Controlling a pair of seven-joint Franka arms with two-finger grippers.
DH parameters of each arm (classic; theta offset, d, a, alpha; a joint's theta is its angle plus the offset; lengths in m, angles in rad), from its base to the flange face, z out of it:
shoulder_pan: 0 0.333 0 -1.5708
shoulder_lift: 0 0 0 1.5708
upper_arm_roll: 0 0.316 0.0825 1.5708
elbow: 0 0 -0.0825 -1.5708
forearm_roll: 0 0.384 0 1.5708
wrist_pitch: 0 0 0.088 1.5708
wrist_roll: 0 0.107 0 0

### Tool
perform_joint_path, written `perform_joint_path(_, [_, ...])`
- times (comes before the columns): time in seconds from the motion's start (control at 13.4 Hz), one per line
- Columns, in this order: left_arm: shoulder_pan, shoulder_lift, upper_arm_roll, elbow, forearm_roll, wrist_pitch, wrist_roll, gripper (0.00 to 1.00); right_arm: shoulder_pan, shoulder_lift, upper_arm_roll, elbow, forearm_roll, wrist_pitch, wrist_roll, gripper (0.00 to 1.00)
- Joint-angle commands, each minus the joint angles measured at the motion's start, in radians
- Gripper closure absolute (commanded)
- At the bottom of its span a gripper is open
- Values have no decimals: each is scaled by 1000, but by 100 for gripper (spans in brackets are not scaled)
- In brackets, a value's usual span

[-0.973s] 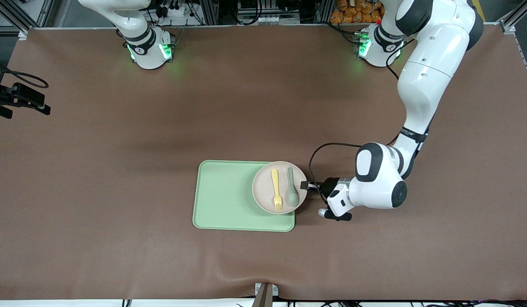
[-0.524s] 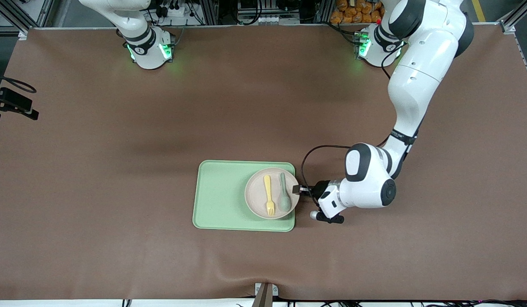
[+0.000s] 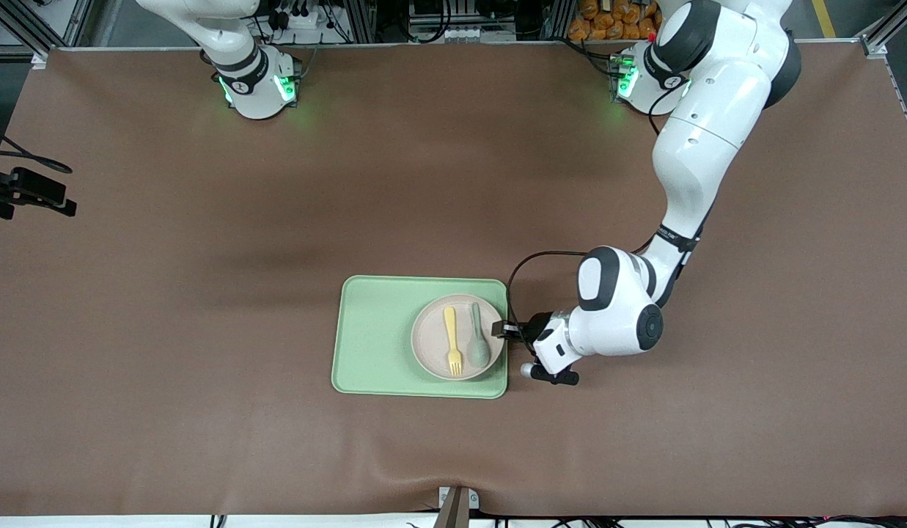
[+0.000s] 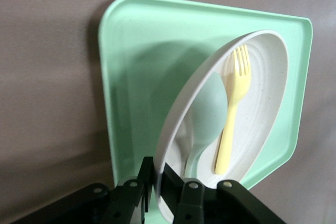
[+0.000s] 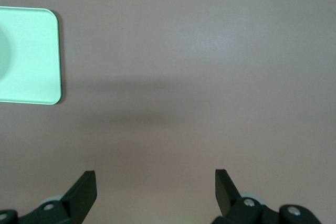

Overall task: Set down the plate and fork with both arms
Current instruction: 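Lower the plate onto the green tray and open the left gripper, then reach the right gripper over the plate while the left gripper withdraws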

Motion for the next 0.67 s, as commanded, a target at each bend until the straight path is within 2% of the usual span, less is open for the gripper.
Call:
perform_joint_path(0.0, [-34, 23, 11, 35, -27, 35, 15, 100, -9, 4, 7, 4, 8, -13, -8, 0])
perform_joint_path(0.15, [-36, 28, 13, 34, -26, 49, 27, 100, -17, 9, 7, 4, 11, -13, -3, 0])
perform_joint_path(0.22, [-33, 28, 13, 31, -26, 49, 44, 77, -14, 15, 7, 4, 14, -13, -3, 0])
perform_joint_path(0.3, [-28, 28, 13, 29, -27, 49, 44, 48, -9, 16, 7, 4, 14, -13, 0, 0])
perform_joint_path(0.37, [-25, 28, 13, 28, -27, 49, 44, 12, -3, 21, 7, 2, 13, -13, -2, 0])
perform_joint_path(0.45, [-25, 26, 13, 26, -26, 49, 53, 0, 0, 26, 7, 4, 14, -13, 3, 0])
perform_joint_path(0.6, [-19, 20, 14, 25, -24, 49, 54, 0, 5, 41, 10, 5, 19, -7, 3, 0])
